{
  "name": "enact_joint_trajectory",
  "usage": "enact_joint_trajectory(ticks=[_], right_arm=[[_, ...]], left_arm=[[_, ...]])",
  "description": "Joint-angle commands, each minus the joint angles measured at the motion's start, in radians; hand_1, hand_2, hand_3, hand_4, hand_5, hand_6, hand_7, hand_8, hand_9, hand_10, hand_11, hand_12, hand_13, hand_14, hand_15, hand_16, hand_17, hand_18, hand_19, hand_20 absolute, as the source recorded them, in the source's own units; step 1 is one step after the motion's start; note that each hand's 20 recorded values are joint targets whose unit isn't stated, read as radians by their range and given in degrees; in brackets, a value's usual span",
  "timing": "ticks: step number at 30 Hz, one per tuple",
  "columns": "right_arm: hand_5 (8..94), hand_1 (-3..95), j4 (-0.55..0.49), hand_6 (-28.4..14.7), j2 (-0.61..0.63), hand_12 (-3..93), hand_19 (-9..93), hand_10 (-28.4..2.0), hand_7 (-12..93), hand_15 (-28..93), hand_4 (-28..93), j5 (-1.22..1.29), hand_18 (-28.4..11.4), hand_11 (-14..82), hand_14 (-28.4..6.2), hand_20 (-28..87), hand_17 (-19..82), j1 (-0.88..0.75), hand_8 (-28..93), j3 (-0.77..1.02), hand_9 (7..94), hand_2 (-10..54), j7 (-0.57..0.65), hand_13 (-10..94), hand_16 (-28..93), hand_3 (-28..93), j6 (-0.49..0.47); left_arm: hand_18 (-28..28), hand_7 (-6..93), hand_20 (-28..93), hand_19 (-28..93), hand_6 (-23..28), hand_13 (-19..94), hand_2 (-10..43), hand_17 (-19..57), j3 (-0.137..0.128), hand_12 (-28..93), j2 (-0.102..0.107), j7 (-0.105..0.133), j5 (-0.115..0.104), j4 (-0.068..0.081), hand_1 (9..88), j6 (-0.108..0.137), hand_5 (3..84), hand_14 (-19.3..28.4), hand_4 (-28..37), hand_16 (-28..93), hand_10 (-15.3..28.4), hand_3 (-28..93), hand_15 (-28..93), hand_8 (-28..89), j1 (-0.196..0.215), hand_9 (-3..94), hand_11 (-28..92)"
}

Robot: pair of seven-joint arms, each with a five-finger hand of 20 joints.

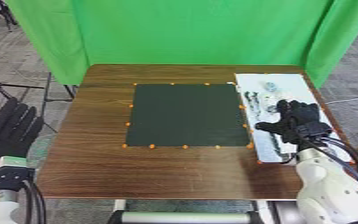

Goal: Arrange flowers

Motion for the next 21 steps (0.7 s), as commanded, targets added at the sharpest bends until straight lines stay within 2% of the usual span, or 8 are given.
enact_joint_trajectory(ticks=[1,3,4,6,10,16,21], right_arm=[[52.3,27.4,0.011,-7.8,0.11,31.3,82,-21.1,38,66,-28,0.024,-25.6,43.9,-19.1,37,27,0.106,-12,-0.07,53.4,-9.5,0.109,49,23,51,-0.184],[56.6,22.5,0.019,-7.2,0.117,31.2,83,-21.3,37,66,-28,0.061,-25.9,43.0,-19.0,37,28,0.135,-11,-0.084,56.9,-9.5,0.121,51,24,59,-0.237],[59.0,20.9,0.019,-7.1,0.122,31.1,84,-21.2,37,66,-28,0.071,-26.0,42.5,-19.1,37,29,0.139,-11,-0.085,58.8,-9.5,0.133,53,24,62,-0.274],[61.6,18.3,0.029,-7.0,0.127,31.2,85,-20.9,36,66,-28,0.081,-26.2,42.1,-19.3,36,31,0.161,-10,-0.092,61.5,-8.9,0.125,55,25,67,-0.332],[63.0,16.5,0.05,-7.2,0.125,31.1,87,-21.2,33,66,-24,0.121,-26.2,41.1,-19.7,35,31,0.194,-9,-0.11,62.3,-3.3,0.14,55,26,71,-0.412],[64.4,17.4,0.11,-7.6,0.111,29.9,88,-21.5,29,66,-20,0.203,-26.6,39.2,-20.1,35,31,0.267,-9,-0.157,63.9,-1.4,0.171,56,26,71,-0.568],[67.7,15.3,0.144,-8.0,0.107,29.9,89,-21.6,24,65,-21,0.207,-26.9,37.6,-20.1,35,32,0.287,-8,-0.19,65.9,-2.3,0.193,58,26,69,-0.571]], left_arm=[[10.1,15.5,8,32,5.5,22,14.3,-2.6,-0.006,8,-0.004,0.006,0.001,0.001,25.1,0.007,40.0,10.5,-28.3,-11,12.2,71,29,-11,0.01,33.7,20],[10.1,15.6,8,32,5.5,22,14.4,-2.6,-0.002,8,-0.005,0.01,-0.003,0.001,25.1,0.005,40.0,10.7,-28.3,-11,12.2,71,29,-11,0.01,33.8,20],[10.1,15.7,8,32,5.5,22,14.4,-2.6,0.001,8,-0.006,0.002,0.001,0.004,25.1,0.003,40.0,10.8,-28.3,-11,12.2,71,29,-11,0.003,33.8,20],[10.1,15.8,8,32,5.4,23,14.4,-2.6,0.004,8,-0.004,0.01,-0.001,0.002,25.1,0.005,40.1,10.8,-28.3,-11,12.3,71,30,-11,0.008,34.0,20],[10.1,15.8,8,32,5.5,23,14.6,-2.6,0.006,8,-0.005,0.007,0.003,0.004,25.2,0.004,40.1,11.1,-28.3,-11,12.4,71,30,-11,0.007,34.4,20],[10.1,16.1,8,32,5.5,23,14.7,-2.6,0.009,8,-0.006,0.013,-0.004,0.001,25.2,0.005,40.2,11.4,-28.3,-11,12.4,71,31,-11,0.016,34.7,21],[10.1,16.3,8,32,5.5,23,14.8,-2.6,0.013,8,-0.006,0.006,0.004,0.004,25.2,-0.001,40.3,11.6,-28.3,-11,12.4,71,31,-11,0.008,35.0,21]])
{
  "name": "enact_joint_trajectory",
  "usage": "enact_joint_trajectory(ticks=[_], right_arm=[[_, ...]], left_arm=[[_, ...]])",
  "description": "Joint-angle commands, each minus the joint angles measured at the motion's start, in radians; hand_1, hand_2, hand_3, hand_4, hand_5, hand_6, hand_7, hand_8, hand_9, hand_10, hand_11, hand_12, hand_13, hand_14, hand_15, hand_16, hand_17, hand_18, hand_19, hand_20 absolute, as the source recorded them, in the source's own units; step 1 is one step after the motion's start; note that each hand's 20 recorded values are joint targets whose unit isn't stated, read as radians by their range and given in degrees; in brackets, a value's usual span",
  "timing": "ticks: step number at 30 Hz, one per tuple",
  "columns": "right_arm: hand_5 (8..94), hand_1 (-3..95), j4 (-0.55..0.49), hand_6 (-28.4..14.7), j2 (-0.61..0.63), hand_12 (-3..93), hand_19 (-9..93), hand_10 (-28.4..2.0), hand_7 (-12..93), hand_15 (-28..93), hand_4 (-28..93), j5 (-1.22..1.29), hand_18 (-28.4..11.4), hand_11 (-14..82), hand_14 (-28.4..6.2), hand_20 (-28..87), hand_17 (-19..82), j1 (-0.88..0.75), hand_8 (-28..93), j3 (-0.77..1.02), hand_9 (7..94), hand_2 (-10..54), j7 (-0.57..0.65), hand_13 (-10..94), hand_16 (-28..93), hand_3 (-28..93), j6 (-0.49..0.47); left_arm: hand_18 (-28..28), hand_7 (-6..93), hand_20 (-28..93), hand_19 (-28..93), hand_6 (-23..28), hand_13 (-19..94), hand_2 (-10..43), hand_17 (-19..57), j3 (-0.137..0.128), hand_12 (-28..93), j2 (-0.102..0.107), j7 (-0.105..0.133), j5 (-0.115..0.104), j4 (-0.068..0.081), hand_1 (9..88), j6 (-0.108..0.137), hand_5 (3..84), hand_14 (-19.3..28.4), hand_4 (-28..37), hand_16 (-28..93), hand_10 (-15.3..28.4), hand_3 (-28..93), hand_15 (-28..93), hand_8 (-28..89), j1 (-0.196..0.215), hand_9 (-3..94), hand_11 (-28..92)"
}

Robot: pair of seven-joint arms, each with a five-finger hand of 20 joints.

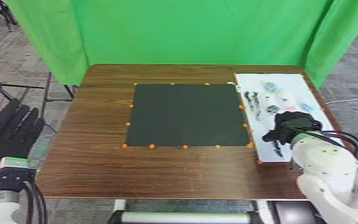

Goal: Arrange flowers

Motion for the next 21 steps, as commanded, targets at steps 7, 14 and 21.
enact_joint_trajectory(ticks=[7,14,21], right_arm=[[68.5,16.5,0.104,-7.9,-0.015,30.5,89,-21.3,23,65,-21,0.041,-26.9,37.6,-20.1,35,32,0.053,-7,-0.048,66.5,-2.4,0.039,58,27,69,-0.064],[69.4,22.2,0.231,-7.4,-0.081,30.8,89,-20.7,23,65,-19,0.187,-26.7,37.2,-19.6,35,32,0.151,-7,-0.092,68.1,-1.7,0.088,59,27,73,-0.266],[71.4,24.7,0.282,-6.0,-0.114,32.3,90,-19.0,26,65,-19,0.247,-26.2,39.1,-18.1,36,33,0.195,-7,-0.159,70.1,-5.0,0.119,62,28,74,-0.375]], left_arm=[[10.2,16.4,8,32,5.5,24,14.9,-2.6,0.012,9,-0.001,0.002,0.004,0.003,25.3,-0.002,40.3,11.9,-28.3,-11,12.5,71,32,-11,0.011,35.3,21],[10.3,16.4,8,32,5.5,24,15.0,-2.7,0.014,9,0.005,-0.005,-0.001,0.009,25.3,0.002,40.3,12.0,-28.3,-11,12.5,71,32,-11,0.002,35.5,21],[10.3,16.5,8,32,5.5,24,15.1,-2.7,0.023,9,0.002,-0.013,0.001,0.012,25.2,-0.002,40.3,12.3,-28.3,-11,12.5,71,33,-11,-0.008,35.5,21]])
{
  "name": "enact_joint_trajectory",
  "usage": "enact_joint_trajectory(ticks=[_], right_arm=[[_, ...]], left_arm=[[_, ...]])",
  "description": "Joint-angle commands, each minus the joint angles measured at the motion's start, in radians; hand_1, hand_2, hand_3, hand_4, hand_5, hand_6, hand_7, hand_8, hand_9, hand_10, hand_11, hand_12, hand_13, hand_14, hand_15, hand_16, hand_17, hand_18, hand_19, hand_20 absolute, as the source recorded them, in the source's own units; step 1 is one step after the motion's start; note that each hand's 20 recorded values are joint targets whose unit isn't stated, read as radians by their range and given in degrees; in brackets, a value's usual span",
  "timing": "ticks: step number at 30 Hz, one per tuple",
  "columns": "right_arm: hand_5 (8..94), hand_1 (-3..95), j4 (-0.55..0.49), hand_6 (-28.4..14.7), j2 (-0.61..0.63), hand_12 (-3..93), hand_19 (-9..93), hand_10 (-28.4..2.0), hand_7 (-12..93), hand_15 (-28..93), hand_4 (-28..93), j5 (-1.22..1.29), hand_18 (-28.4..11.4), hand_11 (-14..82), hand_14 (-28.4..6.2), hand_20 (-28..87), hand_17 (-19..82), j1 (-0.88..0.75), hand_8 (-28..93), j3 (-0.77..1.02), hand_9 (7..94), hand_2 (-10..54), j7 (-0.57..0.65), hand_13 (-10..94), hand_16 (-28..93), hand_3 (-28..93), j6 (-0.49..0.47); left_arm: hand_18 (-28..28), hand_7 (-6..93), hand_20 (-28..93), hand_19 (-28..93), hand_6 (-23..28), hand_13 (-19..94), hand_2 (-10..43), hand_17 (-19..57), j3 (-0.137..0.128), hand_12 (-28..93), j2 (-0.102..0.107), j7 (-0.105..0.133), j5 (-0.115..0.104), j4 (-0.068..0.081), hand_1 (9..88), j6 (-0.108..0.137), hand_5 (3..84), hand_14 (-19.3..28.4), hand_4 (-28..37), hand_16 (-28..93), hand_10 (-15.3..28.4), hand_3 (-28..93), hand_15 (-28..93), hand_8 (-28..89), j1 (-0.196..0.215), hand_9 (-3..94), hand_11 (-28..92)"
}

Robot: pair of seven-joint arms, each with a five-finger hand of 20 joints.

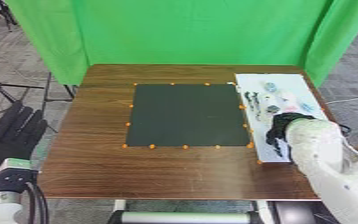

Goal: Arrange flowers

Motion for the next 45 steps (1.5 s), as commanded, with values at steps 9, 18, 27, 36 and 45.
enact_joint_trajectory(ticks=[9,18,27,36,45], right_arm=[[76.0,28.9,0.133,-4.4,-0.072,35.9,92,-17.6,30,67,-19,0.274,-26.1,42.5,-17.4,39,36,-0.012,-7,-0.124,74.0,-9.5,0.195,66,32,74,-0.259],[80.1,46.2,0.109,-2.9,-0.068,39.5,93,-14.8,29,66,-20,0.137,-25.2,42.3,-15.0,39,39,-0.096,21,-0.086,78.8,-9.5,0.043,71,33,72,-0.137],[80.5,43.9,0.019,-3.4,-0.031,49.4,93,-12.9,36,68,-7,-0.1,-24.2,39.4,-13.7,43,42,-0.233,25,0.006,82.5,-9.5,-0.151,74,34,78,0.113],[81.3,38.6,-0.141,-3.8,-0.021,49.8,93,-13.2,42,69,4,-0.193,-24.4,41.7,-13.7,46,44,-0.369,25,0.143,84.4,-9.5,-0.201,76,35,82,0.431],[82.2,37.0,-0.215,-3.8,-0.028,50.6,93,-13.0,43,69,6,-0.234,-24.5,42.4,-13.3,48,46,-0.386,26,0.162,85.6,-9.5,-0.249,77,36,83,0.667]], left_arm=[[10.3,16.5,8,32,5.5,25,15.2,-2.7,0.017,9,0.002,-0.01,-0.003,0.006,25.2,-0.003,40.4,12.6,-28.3,-11,12.6,71,33,-11,-0.007,35.7,21],[10.3,16.6,8,32,5.5,25,15.3,-2.7,0.017,9,-0.009,-0.031,0.006,0.007,25.3,-0.002,40.5,12.9,-28.3,-11,12.5,70,34,-11,-0.013,35.9,21],[10.3,16.8,8,32,5.5,25,15.5,-2.7,0.022,9,-0.005,-0.031,0.005,0.006,25.4,-0.006,40.5,12.9,-28.3,-11,12.6,71,34,-11,-0.013,36.0,21],[10.3,16.8,8,32,5.5,25,15.5,-2.6,0.03,9,-0.005,-0.027,0.004,0.008,25.4,-0.008,40.6,12.9,-28.3,-11,12.7,70,34,-11,-0.015,36.1,21],[10.3,16.5,8,32,5.6,25,15.6,-2.7,0.037,9,-0.009,-0.041,0.013,0.012,25.4,-0.016,40.5,12.8,-28.3,-11,12.7,70,34,-11,-0.025,36.1,21]])
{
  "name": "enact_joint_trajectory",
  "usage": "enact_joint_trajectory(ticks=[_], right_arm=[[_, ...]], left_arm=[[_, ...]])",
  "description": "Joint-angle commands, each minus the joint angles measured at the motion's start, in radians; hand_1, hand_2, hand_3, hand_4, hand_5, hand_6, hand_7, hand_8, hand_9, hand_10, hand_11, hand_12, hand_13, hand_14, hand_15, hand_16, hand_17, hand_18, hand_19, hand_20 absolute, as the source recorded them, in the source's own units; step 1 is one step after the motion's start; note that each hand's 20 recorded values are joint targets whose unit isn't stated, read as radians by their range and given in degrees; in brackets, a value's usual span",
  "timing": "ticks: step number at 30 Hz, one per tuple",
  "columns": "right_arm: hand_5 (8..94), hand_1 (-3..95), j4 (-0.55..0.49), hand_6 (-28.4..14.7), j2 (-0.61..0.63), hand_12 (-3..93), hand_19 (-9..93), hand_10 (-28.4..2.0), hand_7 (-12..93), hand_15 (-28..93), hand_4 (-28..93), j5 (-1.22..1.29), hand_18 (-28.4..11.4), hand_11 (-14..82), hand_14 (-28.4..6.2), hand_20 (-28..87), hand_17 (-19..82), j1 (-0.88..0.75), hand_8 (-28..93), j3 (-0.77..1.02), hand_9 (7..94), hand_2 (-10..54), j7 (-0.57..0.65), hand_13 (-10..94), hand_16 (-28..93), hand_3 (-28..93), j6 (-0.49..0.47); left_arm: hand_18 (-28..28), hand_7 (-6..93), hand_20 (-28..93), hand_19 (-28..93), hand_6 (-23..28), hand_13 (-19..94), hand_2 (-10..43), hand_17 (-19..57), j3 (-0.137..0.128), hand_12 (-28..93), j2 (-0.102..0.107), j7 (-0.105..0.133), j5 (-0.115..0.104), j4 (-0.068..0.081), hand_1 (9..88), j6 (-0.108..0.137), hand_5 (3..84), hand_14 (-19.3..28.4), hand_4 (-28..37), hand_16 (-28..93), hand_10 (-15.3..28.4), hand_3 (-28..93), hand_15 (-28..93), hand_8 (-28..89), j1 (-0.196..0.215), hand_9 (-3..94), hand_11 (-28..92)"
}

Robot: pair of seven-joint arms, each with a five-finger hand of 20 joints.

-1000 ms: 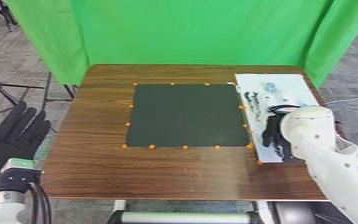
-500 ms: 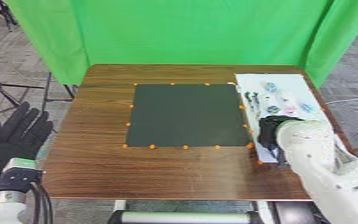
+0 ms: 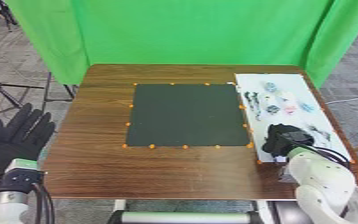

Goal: Arrange flowers

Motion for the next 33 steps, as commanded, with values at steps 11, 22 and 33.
enact_joint_trajectory(ticks=[11,22,33], right_arm=[[82.6,36.5,0.006,-3.5,-0.093,51.1,93,-12.7,43,70,7,0.047,-24.9,43.2,-13.3,51,46,0.246,26,-0.204,85.7,-9.5,-0.126,77,37,84,0.317],[82.6,36.2,0.185,-3.3,-0.299,51.3,93,-12.7,44,70,6,0.14,-25.1,44.1,-13.6,52,47,0.508,27,-0.439,85.8,-9.5,-0.103,77,37,85,0.248],[82.5,36.5,0.405,-3.1,-0.533,50.6,93,-12.7,44,70,6,0.342,-25.6,44.7,-13.8,52,48,0.625,27,-0.529,85.8,-9.5,0.092,78,37,84,0.175]], left_arm=[[10.3,16.6,8,32,5.5,25,15.4,-2.7,-0.01,9,-0.007,-0.013,0.002,0.011,25.3,0.001,40.4,12.7,-28.3,-11,12.6,71,34,-11,-0.008,36.0,21],[10.3,16.5,8,32,5.5,25,15.4,-2.6,-0.025,9,0.007,-0.007,-0.001,0.019,25.4,0.016,40.4,12.6,-28.3,-11,12.6,71,34,-11,-0.015,36.0,21],[10.3,16.5,8,32,5.5,25,15.4,-2.6,0.009,9,0.039,0.0,0.0,0.021,25.4,0.035,40.5,12.6,-28.3,-11,12.5,71,34,-11,-0.041,36.0,21]])
